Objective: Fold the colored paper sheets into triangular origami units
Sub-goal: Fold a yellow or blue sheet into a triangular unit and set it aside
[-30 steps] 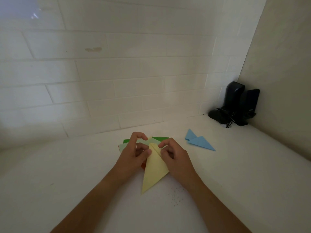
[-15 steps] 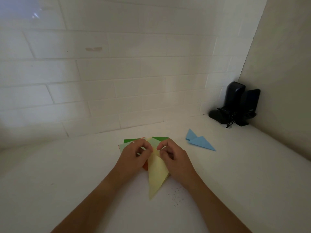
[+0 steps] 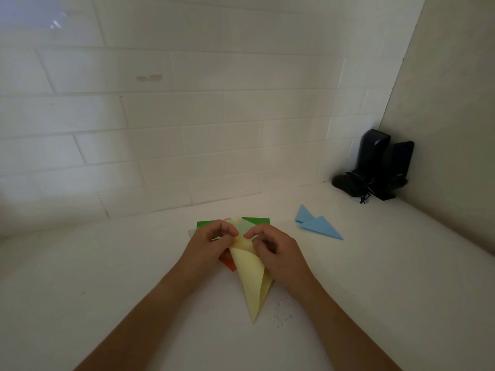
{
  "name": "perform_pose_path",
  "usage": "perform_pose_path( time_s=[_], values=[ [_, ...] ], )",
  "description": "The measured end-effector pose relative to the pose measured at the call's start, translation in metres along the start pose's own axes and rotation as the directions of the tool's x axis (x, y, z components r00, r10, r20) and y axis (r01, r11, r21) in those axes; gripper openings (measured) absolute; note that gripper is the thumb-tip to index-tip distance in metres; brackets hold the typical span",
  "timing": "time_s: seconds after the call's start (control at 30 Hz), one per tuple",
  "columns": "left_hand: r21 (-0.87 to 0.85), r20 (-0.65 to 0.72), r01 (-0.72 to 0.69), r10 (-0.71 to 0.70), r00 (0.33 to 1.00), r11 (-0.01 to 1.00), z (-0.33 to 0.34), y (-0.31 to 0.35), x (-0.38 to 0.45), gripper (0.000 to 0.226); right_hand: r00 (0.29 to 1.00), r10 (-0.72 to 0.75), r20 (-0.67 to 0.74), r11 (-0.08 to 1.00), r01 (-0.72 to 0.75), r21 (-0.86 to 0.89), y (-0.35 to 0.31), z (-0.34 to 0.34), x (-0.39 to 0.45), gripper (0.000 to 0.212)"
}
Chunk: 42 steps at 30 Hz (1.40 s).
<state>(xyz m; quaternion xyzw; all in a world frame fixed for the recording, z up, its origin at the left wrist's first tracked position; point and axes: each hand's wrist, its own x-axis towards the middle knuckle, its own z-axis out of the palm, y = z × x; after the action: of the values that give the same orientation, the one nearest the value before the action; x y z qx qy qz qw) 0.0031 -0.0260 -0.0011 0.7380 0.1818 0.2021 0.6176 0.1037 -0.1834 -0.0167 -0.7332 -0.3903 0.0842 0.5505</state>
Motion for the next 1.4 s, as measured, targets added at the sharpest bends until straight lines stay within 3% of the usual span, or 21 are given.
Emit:
perform_pose_path(
  time_s=[0.33, 0.57, 0.83, 1.07, 1.4],
  values=[
    [-0.016, 0.034, 0.032, -0.031, 0.999, 0.999, 0.000, -0.005, 0.003, 0.013, 0.997, -0.027, 0.076, 0.998, 0.022, 0.066, -0.003, 0.001, 0.000, 0.023],
    [-0.147, 0.052, 0.086, -0.079, 0.996, 0.985, 0.001, -0.004, 0.005, 0.027, 0.996, -0.081, 0.024, 0.996, 0.082, -0.033, 0.001, 0.000, 0.001, 0.029],
    [0.014, 0.023, 0.039, -0.040, 0.999, 0.999, -0.002, -0.006, 0.003, 0.015, 1.000, -0.023, 0.013, 0.999, 0.023, -0.032, -0.004, -0.001, 0.000, 0.026],
    [-0.013, 0.031, 0.069, -0.069, 0.997, 0.998, -0.002, -0.003, 0.002, 0.010, 0.987, 0.153, 0.048, 0.974, -0.159, 0.162, -0.008, 0.000, -0.001, 0.076],
    [-0.006, 0.025, 0.037, -0.037, 0.999, 0.999, -0.001, -0.001, 0.002, 0.016, 0.988, 0.147, 0.045, 0.968, -0.153, 0.201, -0.007, 0.001, 0.000, 0.084]
  ],
)
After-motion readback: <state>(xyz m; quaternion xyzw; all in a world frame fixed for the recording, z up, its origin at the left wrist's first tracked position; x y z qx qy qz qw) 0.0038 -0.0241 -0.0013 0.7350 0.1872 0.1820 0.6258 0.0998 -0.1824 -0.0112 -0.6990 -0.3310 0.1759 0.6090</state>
